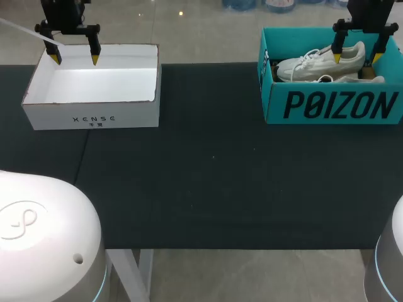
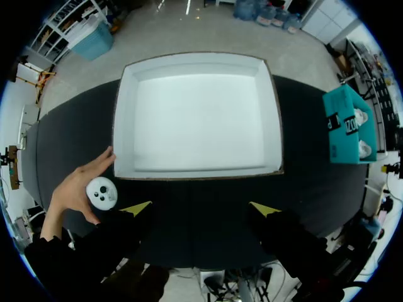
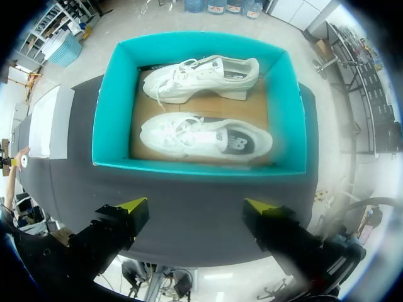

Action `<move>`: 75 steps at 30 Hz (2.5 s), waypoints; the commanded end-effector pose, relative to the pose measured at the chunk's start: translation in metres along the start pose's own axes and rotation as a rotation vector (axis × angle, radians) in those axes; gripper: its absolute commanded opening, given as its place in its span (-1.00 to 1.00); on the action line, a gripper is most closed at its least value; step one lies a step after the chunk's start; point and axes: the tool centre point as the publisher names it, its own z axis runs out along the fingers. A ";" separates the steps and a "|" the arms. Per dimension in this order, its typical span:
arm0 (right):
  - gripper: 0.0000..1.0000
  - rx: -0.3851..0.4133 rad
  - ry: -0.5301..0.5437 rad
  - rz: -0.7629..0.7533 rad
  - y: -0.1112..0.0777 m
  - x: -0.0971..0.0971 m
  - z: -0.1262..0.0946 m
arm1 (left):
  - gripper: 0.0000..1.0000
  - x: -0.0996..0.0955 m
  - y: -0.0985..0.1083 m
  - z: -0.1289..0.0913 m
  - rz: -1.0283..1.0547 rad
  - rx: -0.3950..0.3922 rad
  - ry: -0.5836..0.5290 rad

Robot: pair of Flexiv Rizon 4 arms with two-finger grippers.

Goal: Take the shoe out of the shoebox, open the shoe tongue, remove and reinsert the insole, then place the shoe into the shoebox

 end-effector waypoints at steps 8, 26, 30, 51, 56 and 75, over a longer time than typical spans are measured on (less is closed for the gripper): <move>1.00 0.000 0.000 0.000 0.000 0.000 0.000 | 1.00 0.000 0.000 0.000 0.000 0.000 -0.001; 1.00 0.000 0.000 0.000 0.000 0.000 0.000 | 1.00 0.000 0.000 0.000 0.000 0.000 -0.001; 1.00 0.000 0.000 0.000 0.000 0.000 0.000 | 1.00 0.000 0.000 0.000 0.000 0.000 -0.001; 1.00 -0.009 -0.039 -0.022 0.031 -0.097 0.014 | 1.00 0.000 0.000 0.000 0.000 0.000 -0.001; 1.00 -0.001 -0.016 -0.090 0.049 -0.125 0.024 | 1.00 0.000 0.000 0.000 0.000 0.000 -0.001; 1.00 -0.015 -0.101 -0.129 0.058 -0.141 0.044 | 1.00 0.000 0.000 0.000 0.000 0.000 -0.001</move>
